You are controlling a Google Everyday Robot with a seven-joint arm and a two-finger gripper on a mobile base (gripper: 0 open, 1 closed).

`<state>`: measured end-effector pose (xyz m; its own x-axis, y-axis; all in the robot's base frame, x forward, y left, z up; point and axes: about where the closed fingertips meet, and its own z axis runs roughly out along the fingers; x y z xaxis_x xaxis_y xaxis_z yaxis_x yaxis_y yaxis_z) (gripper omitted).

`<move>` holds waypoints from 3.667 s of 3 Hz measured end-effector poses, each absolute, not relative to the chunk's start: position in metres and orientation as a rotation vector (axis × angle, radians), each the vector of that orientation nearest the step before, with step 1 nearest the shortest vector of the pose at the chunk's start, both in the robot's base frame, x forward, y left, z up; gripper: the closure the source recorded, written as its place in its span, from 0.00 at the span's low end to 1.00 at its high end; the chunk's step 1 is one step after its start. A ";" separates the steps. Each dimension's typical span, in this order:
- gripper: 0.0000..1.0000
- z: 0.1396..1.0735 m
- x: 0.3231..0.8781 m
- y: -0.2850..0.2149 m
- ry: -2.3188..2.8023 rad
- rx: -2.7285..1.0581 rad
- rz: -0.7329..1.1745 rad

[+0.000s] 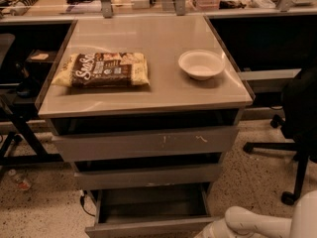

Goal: Close bottom drawer

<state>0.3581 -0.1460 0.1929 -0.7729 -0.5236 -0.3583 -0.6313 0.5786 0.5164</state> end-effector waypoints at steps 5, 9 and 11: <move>0.63 0.196 0.405 -0.125 2.517 -1.106 0.945; 0.00 0.196 0.405 -0.125 2.517 -1.106 0.945; 0.43 0.196 0.405 -0.125 2.517 -1.106 0.946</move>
Offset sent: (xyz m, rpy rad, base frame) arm 0.0540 0.0170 0.0063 0.0258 -0.1164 0.0813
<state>0.4050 -0.1246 0.1959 -0.6874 -0.5741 -0.4449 -0.7250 0.5060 0.4672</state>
